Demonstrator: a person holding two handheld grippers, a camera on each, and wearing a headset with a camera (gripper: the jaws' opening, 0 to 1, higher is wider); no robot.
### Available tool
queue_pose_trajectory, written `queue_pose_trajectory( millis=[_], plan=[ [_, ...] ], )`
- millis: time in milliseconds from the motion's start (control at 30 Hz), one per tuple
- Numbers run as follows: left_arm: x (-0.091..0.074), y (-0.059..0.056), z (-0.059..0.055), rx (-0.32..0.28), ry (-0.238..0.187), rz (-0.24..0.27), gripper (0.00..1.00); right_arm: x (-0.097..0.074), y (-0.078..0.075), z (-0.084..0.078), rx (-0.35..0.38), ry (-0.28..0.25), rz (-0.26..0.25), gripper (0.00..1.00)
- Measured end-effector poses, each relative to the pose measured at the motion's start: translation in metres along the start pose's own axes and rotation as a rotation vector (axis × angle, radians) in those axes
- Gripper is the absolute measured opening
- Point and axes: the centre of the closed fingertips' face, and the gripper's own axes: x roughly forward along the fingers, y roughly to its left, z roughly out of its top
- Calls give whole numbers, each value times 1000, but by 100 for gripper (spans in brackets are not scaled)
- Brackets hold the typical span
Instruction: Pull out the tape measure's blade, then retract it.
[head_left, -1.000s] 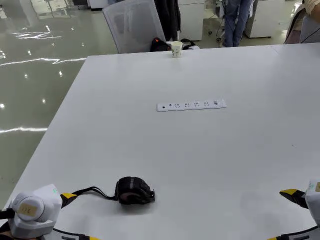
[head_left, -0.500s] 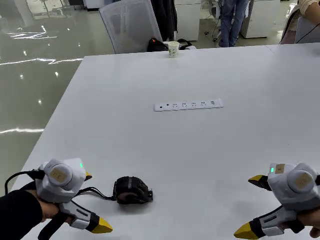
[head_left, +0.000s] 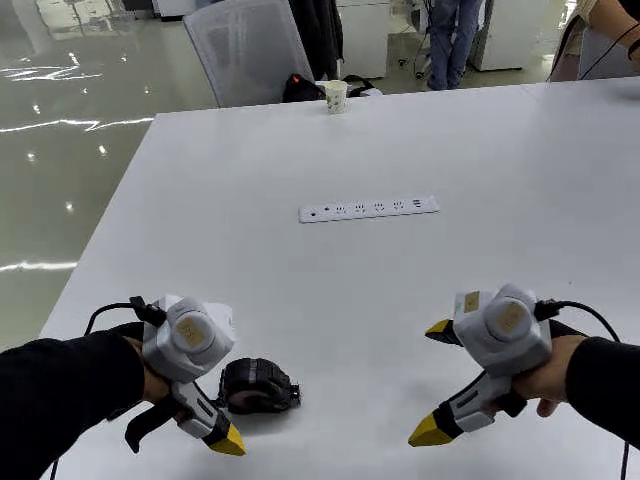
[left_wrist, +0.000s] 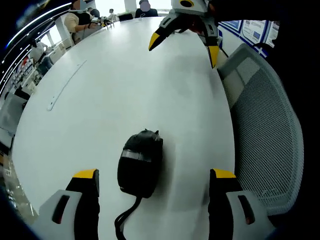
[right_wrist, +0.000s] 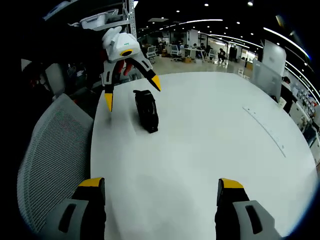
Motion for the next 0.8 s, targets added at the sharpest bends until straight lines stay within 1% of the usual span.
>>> queue_pose_trajectory(
  millis=[33, 100, 167, 233, 267, 367, 433, 500, 533, 633, 700, 767, 800],
  plan=[
    [2, 0, 2, 4, -2, -8, 86, 4, -1, 7, -9, -14, 9, 94],
    [7, 4, 4, 20, 2, -14, 84, 13, -2, 16, -25, -33, 20, 98],
    [9, 7, 4, 32, 12, -13, 83, 19, -2, 19, -39, -27, 25, 97],
    [10, 11, 6, 54, 12, -9, 78, 27, 0, 22, -55, -20, 42, 95],
    [10, 13, 7, 57, 11, -10, 76, 31, 1, 23, -69, -18, 55, 95],
    [13, 18, 8, 48, 13, -10, 74, 41, 4, 24, -77, -2, 72, 95],
    [14, 18, 8, 49, 13, -11, 70, 47, 4, 26, -83, 1, 78, 93],
    [16, 17, 9, 72, 17, -8, 64, 51, 6, 29, -77, -1, 88, 89],
    [18, 17, 8, 83, 23, -14, 62, 53, 8, 32, -79, -3, 98, 89],
    [21, 14, 6, 105, 40, -21, 58, 58, 9, 38, -100, -3, 101, 85],
    [24, 14, 5, 101, 51, -22, 55, 61, 10, 42, -111, -5, 108, 80],
    [28, 16, 4, 94, 59, -20, 50, 64, 9, 45, -110, -6, 109, 77],
    [29, 17, 4, 91, 62, -10, 47, 67, 9, 47, -111, -6, 109, 76]
  ],
)
